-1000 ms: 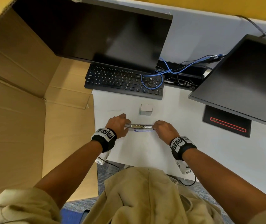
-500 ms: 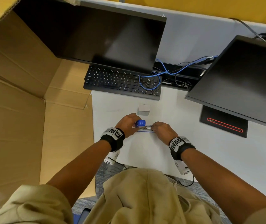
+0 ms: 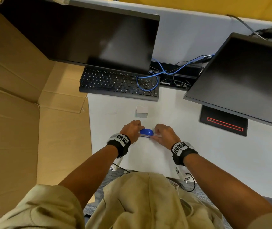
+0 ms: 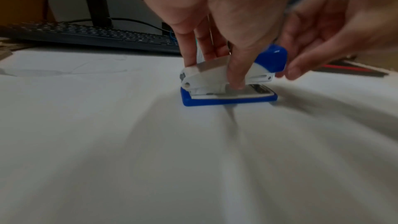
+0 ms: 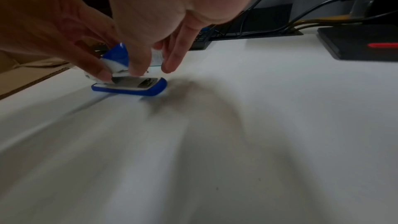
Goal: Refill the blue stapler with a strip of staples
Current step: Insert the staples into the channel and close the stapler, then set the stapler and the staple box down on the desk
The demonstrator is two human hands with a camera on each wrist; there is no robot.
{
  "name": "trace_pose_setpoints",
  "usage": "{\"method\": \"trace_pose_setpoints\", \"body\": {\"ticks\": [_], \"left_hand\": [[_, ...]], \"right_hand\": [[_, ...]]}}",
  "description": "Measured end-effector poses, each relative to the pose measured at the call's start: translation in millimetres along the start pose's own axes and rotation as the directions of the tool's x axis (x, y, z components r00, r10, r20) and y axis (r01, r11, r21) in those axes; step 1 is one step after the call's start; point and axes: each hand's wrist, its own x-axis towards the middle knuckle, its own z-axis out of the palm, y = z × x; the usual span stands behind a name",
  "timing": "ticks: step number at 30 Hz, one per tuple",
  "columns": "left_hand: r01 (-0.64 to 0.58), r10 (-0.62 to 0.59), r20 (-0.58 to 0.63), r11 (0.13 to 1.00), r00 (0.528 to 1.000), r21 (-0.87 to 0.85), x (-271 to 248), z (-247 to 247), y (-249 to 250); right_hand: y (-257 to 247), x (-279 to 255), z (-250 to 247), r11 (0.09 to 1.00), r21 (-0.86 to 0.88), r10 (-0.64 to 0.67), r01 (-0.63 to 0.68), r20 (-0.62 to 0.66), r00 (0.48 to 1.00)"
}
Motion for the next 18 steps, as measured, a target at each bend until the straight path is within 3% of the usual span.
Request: {"method": "trace_pose_setpoints", "body": {"ticks": [6, 10, 13, 18], "left_hand": [[-0.037, 0.037, 0.008, 0.999, 0.999, 0.014, 1.2, -1.5, -1.4], [-0.052, 0.052, 0.023, 0.999, 0.998, 0.004, 4.0, 0.3, -5.9], [-0.067, 0.064, 0.044, 0.996, 0.997, 0.056, 3.7, -4.4, -10.2], [-0.203, 0.218, -0.215, 0.975, 0.952, 0.091, 8.3, -30.5, -17.6]], "right_hand": [[-11.8, 0.2, -3.5, 0.987, -0.073, -0.142, 0.143, 0.017, 0.99], [-21.7, 5.2, 4.4, 0.942, -0.151, -0.307, 0.298, -0.035, 0.951], [-18.7, 7.3, 8.4, 0.912, -0.236, -0.359, 0.336, -0.057, 0.932], [-14.2, 10.4, 12.7, 0.9, -0.265, -0.378, 0.347, -0.074, 0.923]]}}
